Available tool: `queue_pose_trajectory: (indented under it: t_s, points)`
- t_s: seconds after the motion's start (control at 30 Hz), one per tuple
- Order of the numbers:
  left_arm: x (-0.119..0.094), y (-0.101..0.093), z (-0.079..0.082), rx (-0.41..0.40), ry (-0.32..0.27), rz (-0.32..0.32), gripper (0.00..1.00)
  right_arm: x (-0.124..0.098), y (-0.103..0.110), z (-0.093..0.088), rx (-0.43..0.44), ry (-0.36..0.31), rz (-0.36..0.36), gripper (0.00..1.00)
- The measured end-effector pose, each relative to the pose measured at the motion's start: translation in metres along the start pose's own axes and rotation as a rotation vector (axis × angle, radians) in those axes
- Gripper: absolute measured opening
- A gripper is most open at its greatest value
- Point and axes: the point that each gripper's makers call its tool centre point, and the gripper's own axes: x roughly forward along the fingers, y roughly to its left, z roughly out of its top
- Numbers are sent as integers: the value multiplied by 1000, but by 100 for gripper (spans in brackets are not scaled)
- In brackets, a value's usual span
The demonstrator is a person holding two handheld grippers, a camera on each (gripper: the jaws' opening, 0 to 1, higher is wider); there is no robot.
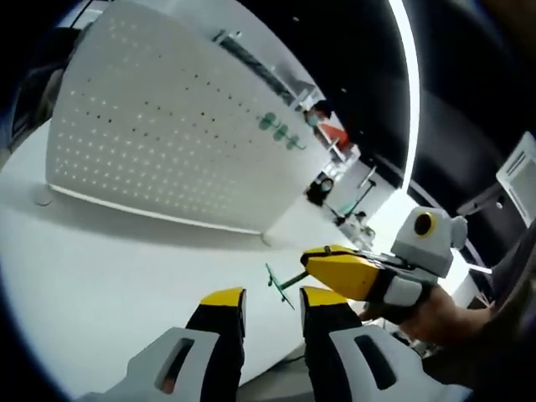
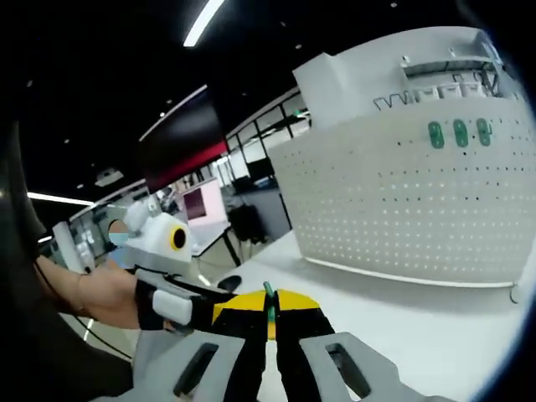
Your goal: Insert the hook assembly into the mounting plate slot until the hook locks in place.
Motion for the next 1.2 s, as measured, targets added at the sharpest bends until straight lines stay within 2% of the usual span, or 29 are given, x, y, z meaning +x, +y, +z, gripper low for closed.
queue_pose_trajectory:
  t_s: [0.3,0.5,0.67,1.2]
  points:
    - [1,-4,2,21,-4,0,23,-1,4,4,-8,-13,4,0]
    - [2,-8,3,1,-8,-15,20,-4,4,6,-7,-22,-2,0]
    - [1,-17,6,-9,-21,-58,7,-4,5,7,-41,-22,0,0]
    - [-1,-10,7,-15,-5,-31,3,-2,10,3,-107,9,13,1]
